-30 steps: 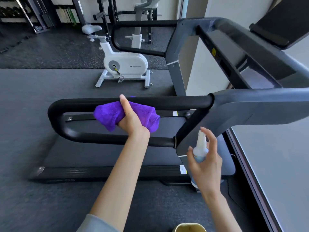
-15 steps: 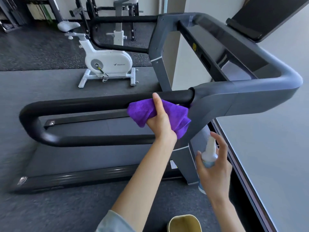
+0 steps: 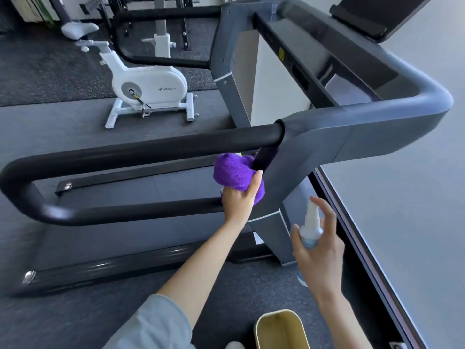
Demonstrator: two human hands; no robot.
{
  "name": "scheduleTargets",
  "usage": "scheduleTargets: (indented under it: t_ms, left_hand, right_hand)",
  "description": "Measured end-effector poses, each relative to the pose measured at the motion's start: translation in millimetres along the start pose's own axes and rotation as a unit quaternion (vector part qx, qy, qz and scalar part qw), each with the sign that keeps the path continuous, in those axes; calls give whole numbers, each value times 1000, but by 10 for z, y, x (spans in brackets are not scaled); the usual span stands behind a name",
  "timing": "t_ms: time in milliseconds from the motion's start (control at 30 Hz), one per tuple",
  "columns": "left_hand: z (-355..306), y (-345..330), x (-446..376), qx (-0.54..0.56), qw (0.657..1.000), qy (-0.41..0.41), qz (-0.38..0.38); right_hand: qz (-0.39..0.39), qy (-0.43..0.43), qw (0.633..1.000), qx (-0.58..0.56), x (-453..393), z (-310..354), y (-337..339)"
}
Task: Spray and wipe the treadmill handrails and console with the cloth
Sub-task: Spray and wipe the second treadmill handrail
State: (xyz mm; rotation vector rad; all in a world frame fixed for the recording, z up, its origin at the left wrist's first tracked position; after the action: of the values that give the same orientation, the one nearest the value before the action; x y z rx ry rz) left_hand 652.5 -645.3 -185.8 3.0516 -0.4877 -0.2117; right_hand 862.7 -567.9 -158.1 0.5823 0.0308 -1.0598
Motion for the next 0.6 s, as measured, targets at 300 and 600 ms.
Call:
scheduleTargets:
  t_ms: [300, 600]
  left_hand:
    - [-266, -203, -107, -110, 990, -13, 86]
    - [-79, 451, -195, -334, 927, -143, 96]
  right_hand:
    - [-1, 6, 1000, -14, 53, 54, -99]
    - [4, -17, 1000, 1, 173, -90, -132]
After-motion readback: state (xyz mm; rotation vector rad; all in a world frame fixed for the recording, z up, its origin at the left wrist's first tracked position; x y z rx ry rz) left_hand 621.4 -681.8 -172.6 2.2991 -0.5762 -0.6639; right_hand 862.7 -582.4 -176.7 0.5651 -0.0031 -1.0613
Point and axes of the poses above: each hand's wrist, its own x-axis away from the middle knuckle, its own y-axis out of the back of the hand, z = x × y, the point moved 9 cm from there along -x, towards the middle knuckle, and after that the axes turned 2 degrees about -x, right-handed, at the moved point
